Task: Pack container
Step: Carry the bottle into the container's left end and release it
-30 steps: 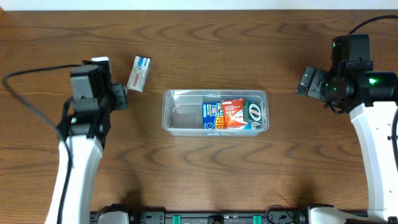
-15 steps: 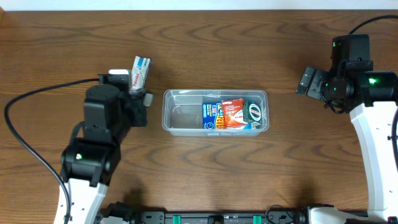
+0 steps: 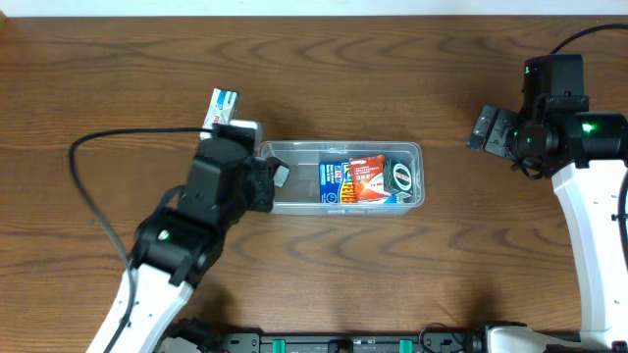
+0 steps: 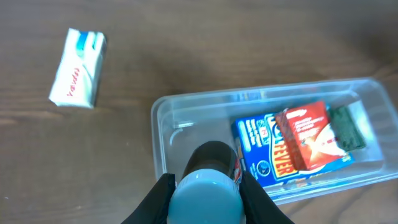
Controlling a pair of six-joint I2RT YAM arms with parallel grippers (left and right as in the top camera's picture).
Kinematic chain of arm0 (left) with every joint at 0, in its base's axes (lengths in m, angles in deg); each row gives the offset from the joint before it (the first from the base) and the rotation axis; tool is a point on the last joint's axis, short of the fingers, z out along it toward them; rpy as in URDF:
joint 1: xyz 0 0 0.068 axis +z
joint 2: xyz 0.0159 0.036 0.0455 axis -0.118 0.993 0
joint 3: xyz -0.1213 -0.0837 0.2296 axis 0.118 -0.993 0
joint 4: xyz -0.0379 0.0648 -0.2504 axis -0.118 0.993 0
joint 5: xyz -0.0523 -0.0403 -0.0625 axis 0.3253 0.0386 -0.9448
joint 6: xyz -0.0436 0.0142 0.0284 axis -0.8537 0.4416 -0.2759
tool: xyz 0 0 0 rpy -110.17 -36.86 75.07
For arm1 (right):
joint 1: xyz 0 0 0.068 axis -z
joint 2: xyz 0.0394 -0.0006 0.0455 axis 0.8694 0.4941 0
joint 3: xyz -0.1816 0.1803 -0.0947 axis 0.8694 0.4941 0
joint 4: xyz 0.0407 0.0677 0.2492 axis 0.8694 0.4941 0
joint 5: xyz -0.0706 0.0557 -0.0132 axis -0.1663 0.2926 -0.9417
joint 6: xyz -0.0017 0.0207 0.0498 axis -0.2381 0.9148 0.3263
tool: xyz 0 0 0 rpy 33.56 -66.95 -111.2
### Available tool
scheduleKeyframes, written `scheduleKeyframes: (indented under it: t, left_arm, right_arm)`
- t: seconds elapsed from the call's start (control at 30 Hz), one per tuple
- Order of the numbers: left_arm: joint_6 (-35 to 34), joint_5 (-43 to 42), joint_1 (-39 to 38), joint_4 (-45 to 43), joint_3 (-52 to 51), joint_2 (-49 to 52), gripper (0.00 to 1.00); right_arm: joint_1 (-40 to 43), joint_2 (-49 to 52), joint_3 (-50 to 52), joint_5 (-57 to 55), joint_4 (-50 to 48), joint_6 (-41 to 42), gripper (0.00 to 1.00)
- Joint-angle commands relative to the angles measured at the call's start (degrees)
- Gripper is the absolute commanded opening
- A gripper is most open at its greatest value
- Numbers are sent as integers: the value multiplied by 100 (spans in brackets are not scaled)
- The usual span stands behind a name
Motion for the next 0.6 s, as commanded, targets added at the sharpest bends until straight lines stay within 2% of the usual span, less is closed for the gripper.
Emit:
scheduleKeyframes:
  t: [0.0, 0.37, 0.57]
  left_arm:
    - [-157, 31, -59, -81, 66, 367, 9]
    - [-153, 103, -63, -855, 66, 1624, 9]
    - [-153, 754, -63, -911, 66, 2006, 9]
  right_arm:
    - [24, 26, 2, -22, 4, 17, 99]
    - [24, 26, 2, -22, 4, 17, 99]
    - [24, 26, 2, -20, 4, 17, 99]
